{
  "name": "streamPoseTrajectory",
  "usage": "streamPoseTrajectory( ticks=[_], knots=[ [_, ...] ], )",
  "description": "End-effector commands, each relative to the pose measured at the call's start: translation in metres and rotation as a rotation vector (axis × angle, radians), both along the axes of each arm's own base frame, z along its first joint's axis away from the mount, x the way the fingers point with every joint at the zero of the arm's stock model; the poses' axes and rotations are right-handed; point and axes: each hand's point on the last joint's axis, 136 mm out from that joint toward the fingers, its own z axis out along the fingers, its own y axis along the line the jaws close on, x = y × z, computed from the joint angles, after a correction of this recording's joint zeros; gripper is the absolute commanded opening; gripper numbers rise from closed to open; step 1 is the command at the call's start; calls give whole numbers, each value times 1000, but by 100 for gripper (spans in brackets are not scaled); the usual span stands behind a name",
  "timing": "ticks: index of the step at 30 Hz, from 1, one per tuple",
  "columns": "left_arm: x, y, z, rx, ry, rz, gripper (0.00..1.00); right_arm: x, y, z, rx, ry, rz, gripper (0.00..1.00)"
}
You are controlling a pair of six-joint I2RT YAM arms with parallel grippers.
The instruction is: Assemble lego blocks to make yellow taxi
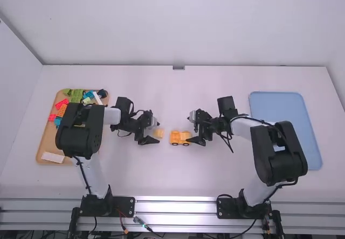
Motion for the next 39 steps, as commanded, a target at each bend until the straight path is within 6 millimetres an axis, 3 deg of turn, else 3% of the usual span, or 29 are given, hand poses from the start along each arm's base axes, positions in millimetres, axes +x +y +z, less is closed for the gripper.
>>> streamPoseTrajectory(
  ticks=[1,5,10,11,13,23,26,27,32,39],
  knots=[
    [-6,-1,-5,9,-17,-28,77,0,0,6,2,-21,1,99],
    [-7,1,-11,31,-21,-19,66,-1,0,6,3,-20,1,99],
    [-7,3,-14,49,-30,-19,65,-1,-1,6,2,-17,2,99],
    [-6,3,-14,49,-32,-19,63,-1,-1,6,2,-17,1,99],
    [-6,2,-13,41,-34,-20,49,-1,-1,6,2,-17,1,99],
    [-8,3,-16,46,-41,-19,43,-1,0,6,2,-17,2,99],
    [-10,3,-19,52,-46,-18,35,-1,0,6,2,-17,3,99],
    [-11,4,-21,56,-48,-17,28,-1,0,6,2,-17,3,99],
    [-11,4,-22,62,-50,-16,22,-1,-1,6,2,-16,1,99],
    [11,-1,-3,7,24,64,2,-1,-2,4,-13,-13,-5,99]
  ],
)
